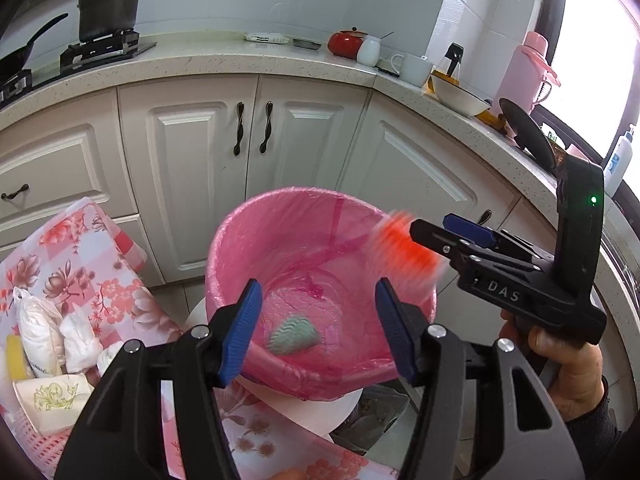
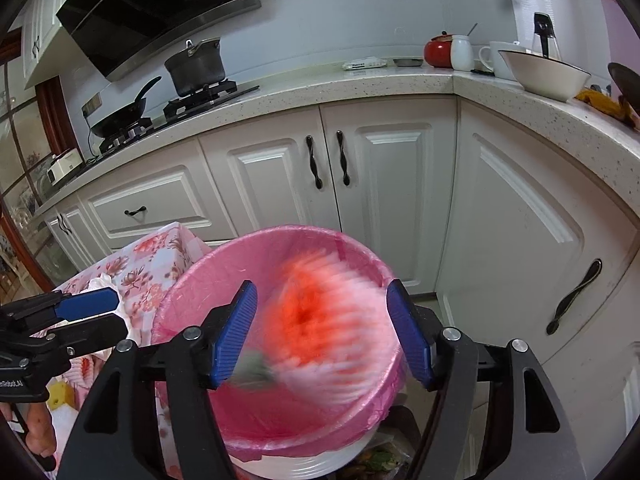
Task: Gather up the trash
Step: 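Move both tools back over the table toward the white foam pieces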
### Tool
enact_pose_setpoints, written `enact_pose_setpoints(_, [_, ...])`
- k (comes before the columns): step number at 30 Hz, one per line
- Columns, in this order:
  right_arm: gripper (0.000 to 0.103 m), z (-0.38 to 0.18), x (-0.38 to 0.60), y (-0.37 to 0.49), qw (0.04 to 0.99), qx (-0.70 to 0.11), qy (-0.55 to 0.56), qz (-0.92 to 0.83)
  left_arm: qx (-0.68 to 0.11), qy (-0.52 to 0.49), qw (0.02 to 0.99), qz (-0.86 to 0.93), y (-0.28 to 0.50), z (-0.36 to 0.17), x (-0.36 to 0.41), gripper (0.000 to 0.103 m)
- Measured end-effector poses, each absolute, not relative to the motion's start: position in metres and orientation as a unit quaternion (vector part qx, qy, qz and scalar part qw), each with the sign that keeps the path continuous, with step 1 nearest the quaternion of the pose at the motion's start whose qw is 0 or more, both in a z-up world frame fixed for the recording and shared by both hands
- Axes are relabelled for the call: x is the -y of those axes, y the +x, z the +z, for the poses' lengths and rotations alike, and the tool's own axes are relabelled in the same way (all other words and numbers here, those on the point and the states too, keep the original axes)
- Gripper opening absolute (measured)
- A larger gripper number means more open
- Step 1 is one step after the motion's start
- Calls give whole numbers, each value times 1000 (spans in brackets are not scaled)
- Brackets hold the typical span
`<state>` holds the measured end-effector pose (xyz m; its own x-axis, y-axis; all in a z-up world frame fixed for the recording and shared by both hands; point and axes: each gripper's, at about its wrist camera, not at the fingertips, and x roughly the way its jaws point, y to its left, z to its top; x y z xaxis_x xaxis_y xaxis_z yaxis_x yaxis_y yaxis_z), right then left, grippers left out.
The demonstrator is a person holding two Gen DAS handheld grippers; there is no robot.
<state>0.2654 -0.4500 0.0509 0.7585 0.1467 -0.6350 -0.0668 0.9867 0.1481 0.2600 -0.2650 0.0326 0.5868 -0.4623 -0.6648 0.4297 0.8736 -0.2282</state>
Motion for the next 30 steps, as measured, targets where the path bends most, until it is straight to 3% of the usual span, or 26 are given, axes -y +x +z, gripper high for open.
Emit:
enact_pose_setpoints(14, [69,61,437,235,945,-320,42,52,-354,-29,913,-201,214,39,202,63])
enact_pose_setpoints(30, [82,91,360,176,952,-285,18,109,-297,-45,946,-117,133,74,96,70])
